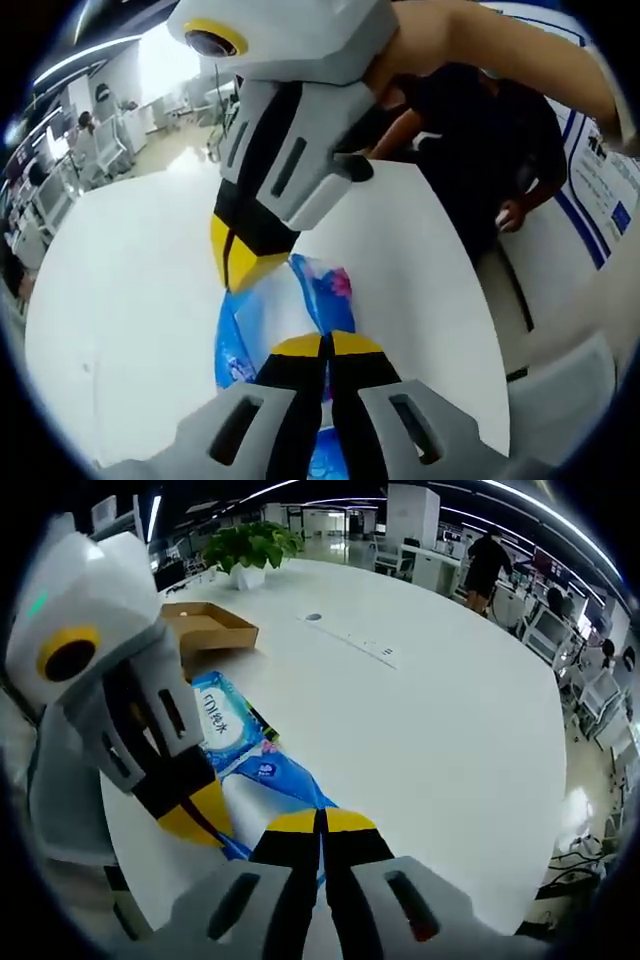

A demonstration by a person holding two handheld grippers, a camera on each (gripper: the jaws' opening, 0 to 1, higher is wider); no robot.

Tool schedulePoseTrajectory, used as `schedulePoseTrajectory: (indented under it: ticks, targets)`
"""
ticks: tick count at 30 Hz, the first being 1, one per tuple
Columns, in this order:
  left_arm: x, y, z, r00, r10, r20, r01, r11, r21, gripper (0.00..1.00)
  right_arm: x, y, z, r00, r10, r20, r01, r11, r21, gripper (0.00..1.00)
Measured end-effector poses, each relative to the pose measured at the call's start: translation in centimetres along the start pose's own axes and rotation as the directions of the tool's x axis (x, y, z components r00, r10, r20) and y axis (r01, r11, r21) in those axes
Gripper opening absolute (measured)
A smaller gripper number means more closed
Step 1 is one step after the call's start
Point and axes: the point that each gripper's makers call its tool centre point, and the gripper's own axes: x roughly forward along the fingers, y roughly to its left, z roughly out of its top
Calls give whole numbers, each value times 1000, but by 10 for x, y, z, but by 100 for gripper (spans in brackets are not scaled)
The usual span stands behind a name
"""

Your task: Operate the shoe box by opening the lid, removing the specified soft item, and placing it in the target area until the item is outside and the box remains undamaged.

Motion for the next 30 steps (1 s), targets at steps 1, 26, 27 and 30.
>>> schedulePoseTrajectory:
  ticks: [1,26,27,30]
  targets:
    - [2,0,-1,1000,-2,-2,2,1000,-1,0,3,-1,-3,1000,2,-5,-2,1000,4,0]
    - [22,5,-19,1000,-24,-19,23,999,-43,0,27,-16,-17,999,-9,-31,10,1000,8,0]
    - [21,6,-19,1000,-22,-18,21,999,-45,0,27,-16,-16,999,-11,-31,11,1000,10,0]
    - [21,5,-19,1000,-27,-9,26,998,-60,0,27,-17,-17,999,-17,-34,17,1000,5,0]
